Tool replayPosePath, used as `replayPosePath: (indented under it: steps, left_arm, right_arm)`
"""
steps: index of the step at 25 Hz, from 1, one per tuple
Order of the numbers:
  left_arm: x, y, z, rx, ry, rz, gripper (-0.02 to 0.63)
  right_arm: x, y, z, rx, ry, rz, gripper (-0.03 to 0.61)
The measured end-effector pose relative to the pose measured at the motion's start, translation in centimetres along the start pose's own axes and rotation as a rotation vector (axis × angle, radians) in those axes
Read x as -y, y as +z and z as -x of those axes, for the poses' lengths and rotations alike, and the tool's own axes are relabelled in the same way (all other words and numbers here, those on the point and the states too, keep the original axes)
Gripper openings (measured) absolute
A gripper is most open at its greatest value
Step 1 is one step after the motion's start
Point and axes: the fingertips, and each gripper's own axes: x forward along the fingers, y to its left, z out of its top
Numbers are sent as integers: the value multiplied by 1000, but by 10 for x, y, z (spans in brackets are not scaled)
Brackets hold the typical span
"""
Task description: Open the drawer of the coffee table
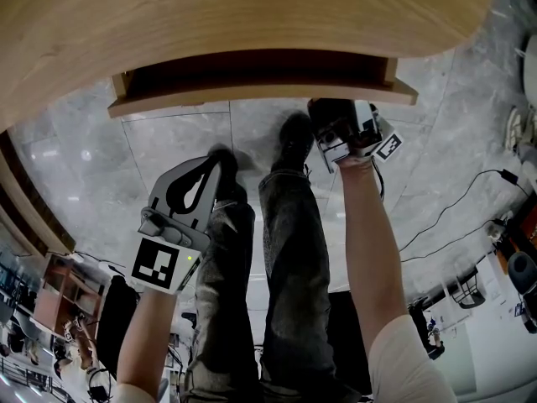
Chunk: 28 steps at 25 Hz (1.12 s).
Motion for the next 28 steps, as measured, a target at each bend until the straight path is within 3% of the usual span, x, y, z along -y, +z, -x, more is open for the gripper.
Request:
replayPosePath:
  steps: [19, 28]
  left_arm:
    - [23, -2, 18, -13, 5, -11, 20]
    - [18, 13, 8, 11, -4, -6, 20]
  right_arm:
    - [-30, -27, 31, 0, -15, -16, 272]
    - [-9, -25, 37, 12, -147, -53, 272]
